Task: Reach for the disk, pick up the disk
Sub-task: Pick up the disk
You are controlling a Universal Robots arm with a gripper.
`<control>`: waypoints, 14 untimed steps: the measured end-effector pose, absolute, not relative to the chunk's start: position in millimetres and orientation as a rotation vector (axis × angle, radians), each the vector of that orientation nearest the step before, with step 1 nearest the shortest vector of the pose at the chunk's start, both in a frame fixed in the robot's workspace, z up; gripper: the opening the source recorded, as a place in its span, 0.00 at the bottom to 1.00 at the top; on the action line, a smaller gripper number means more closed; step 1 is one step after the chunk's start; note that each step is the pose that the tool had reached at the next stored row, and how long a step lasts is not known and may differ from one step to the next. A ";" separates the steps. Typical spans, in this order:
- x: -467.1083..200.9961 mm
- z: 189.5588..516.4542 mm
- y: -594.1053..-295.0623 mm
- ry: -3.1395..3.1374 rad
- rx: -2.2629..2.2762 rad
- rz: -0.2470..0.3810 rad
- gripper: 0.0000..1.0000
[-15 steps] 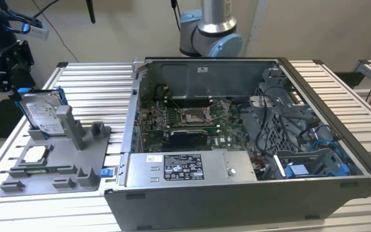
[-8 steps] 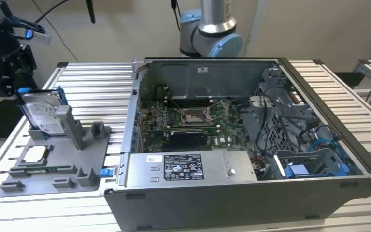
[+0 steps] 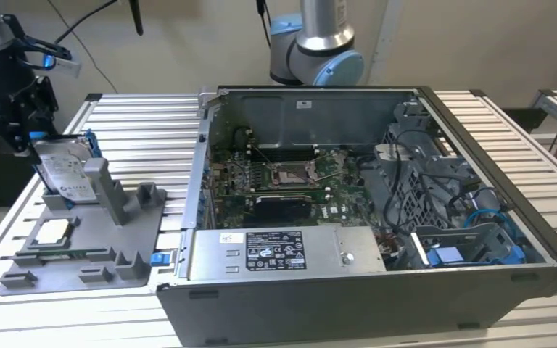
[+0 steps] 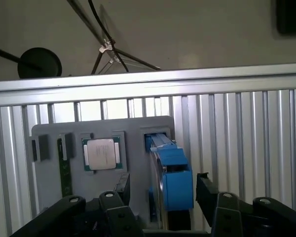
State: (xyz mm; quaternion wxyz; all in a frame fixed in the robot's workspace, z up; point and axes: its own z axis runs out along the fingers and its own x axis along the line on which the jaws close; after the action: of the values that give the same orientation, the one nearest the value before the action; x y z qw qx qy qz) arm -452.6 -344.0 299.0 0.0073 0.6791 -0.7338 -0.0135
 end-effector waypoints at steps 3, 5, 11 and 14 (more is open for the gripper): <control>-452.6 294.2 -344.0 -2.293 2.127 -0.041 1.00; -452.6 291.3 -344.0 -2.291 2.129 -0.041 1.00; -452.6 283.7 -344.0 -2.287 2.140 -0.033 1.00; -452.6 278.9 -344.0 -2.287 2.147 -0.027 1.00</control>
State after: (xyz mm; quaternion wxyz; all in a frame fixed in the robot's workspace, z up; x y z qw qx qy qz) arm -452.6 -344.0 278.9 0.0023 0.6845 -0.7290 -0.0086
